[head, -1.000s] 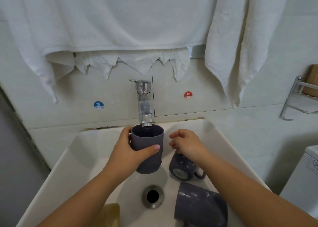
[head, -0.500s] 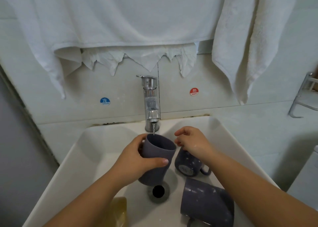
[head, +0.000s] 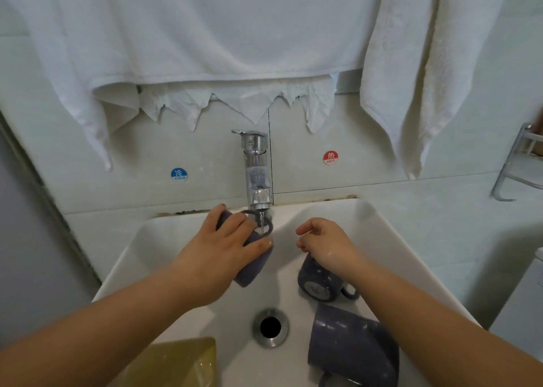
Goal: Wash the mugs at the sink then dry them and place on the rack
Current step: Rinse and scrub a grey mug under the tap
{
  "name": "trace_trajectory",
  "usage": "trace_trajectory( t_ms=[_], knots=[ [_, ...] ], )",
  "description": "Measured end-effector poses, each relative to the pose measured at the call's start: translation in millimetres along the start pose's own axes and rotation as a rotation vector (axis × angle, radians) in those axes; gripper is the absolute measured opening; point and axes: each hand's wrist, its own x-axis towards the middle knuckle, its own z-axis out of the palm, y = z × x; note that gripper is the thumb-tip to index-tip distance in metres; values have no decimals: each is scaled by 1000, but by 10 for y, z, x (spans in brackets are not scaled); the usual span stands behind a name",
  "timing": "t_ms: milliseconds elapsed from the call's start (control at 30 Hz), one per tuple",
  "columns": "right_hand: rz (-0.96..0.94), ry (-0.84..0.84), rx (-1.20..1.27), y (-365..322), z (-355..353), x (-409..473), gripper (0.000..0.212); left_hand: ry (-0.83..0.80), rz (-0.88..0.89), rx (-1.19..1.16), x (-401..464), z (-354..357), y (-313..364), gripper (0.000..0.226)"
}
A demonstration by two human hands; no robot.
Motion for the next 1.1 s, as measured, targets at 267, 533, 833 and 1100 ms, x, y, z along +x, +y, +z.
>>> trace_trajectory(
  t_ms=[267, 533, 833, 1100],
  knots=[
    [-23, -10, -28, 0, 27, -4, 15, 84, 230, 110, -116, 141, -16, 106],
    [-72, 0, -45, -16, 21, -35, 17, 106, 236, 93, -232, 192, -80, 101],
    [-542, 130, -190, -922, -84, -189, 68, -23, 7, -9, -306, 40, -295, 107],
    [-568, 178, -323, -1371, -132, -264, 64, -169, -644, -981, -259, -274, -477, 64]
  ],
)
